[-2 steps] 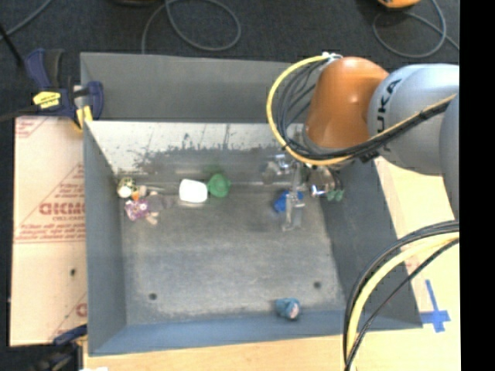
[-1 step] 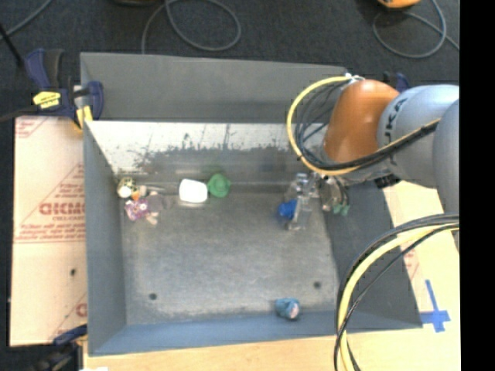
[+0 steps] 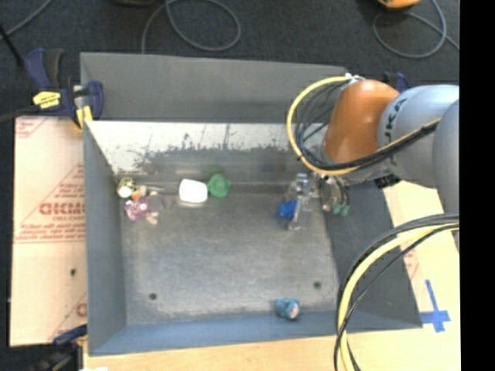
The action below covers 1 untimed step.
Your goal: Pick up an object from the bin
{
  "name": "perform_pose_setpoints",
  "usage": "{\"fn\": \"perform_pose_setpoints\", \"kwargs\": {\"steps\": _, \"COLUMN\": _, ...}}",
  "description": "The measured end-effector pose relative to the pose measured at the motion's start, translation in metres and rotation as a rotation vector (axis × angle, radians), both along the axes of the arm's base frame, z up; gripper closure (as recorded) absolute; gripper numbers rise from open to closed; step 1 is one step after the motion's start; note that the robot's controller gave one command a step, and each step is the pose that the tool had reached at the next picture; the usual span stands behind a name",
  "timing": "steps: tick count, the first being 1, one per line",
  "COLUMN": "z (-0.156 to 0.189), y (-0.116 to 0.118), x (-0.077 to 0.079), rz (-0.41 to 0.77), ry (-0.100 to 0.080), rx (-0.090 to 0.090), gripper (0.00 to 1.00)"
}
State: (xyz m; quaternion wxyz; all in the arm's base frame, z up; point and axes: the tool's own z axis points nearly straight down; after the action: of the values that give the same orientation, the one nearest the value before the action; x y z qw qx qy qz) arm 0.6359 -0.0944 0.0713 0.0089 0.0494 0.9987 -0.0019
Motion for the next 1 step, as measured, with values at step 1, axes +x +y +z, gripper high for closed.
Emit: {"fn": "perform_pose_setpoints", "kwargs": {"steps": 1, "z": 0.0434, "y": 0.0007, "x": -0.0034, "rz": -0.003, "ry": 0.008, "rx": 0.002, "gripper": 1.00}}
